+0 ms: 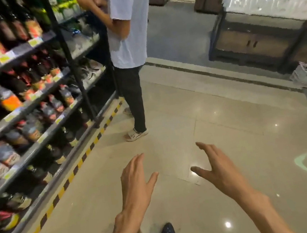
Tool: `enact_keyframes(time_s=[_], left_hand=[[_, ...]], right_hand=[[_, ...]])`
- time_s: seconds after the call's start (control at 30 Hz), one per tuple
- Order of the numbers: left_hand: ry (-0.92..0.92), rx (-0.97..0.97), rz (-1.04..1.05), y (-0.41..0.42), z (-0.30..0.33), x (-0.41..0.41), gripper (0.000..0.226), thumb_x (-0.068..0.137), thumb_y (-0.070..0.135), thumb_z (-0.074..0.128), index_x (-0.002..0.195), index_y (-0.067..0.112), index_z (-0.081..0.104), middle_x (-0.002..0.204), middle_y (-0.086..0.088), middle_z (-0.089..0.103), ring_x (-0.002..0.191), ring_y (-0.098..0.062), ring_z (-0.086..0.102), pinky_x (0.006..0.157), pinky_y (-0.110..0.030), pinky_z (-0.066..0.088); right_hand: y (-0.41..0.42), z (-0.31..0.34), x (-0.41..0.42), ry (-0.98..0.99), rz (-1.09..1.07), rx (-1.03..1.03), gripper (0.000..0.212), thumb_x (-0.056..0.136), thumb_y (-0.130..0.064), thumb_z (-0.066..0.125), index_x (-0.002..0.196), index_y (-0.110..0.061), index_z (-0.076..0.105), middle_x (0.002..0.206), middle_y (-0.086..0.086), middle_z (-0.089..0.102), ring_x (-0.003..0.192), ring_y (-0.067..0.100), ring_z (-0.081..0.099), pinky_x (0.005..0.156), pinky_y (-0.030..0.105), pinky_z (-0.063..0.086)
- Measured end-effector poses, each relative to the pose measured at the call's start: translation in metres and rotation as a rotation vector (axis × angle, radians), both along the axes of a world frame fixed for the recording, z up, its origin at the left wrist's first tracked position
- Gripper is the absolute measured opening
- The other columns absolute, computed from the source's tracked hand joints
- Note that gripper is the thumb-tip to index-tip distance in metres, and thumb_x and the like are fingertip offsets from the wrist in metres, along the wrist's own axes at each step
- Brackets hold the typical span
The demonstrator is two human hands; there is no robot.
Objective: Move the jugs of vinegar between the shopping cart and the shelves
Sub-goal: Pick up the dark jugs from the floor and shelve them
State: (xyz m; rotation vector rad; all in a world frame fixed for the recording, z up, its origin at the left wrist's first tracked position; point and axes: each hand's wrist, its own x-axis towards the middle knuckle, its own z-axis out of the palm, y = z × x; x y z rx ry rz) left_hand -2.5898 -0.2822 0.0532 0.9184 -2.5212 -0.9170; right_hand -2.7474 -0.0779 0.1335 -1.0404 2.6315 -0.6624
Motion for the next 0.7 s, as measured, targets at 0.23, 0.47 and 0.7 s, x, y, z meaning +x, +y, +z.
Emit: enact_keyframes(time_s=[0.23, 0.47, 0.7], left_hand=[[-0.05, 0.022, 0.441, -0.064, -0.017, -0.011, 0.07, 0.096, 0.046, 0.064, 0.155, 0.022, 0.035, 0.156, 0.0, 0.043, 0.141, -0.02, 0.042, 0.117, -0.041, 0.036], [-0.094, 0.168, 0.983, -0.077, -0.054, 0.017, 0.066, 0.097, 0.047, 0.062, 0.153, 0.024, 0.038, 0.155, 0.0, 0.044, 0.141, -0.024, 0.043, 0.117, -0.041, 0.035], [-0.036, 0.383, 1.54, -0.055, -0.097, 0.013, 0.069, 0.093, 0.05, 0.064, 0.152, 0.022, 0.041, 0.151, 0.0, 0.048, 0.135, -0.023, 0.048, 0.11, -0.031, 0.036]], right_hand=[[-0.162, -0.014, -0.079, 0.026, 0.498, 0.108, 0.077, 0.093, -0.055, 0.064, 0.158, -0.028, 0.03, 0.155, -0.006, 0.043, 0.138, 0.016, 0.045, 0.112, 0.03, 0.038], [-0.314, -0.049, -0.083, -0.026, 1.008, 0.168, 0.074, 0.093, -0.051, 0.067, 0.155, -0.025, 0.034, 0.154, -0.001, 0.045, 0.139, 0.021, 0.044, 0.109, 0.035, 0.041], [-0.415, -0.113, -0.053, -0.117, 1.449, 0.294, 0.074, 0.095, -0.053, 0.063, 0.157, -0.028, 0.03, 0.158, -0.008, 0.039, 0.142, 0.015, 0.039, 0.115, 0.031, 0.032]])
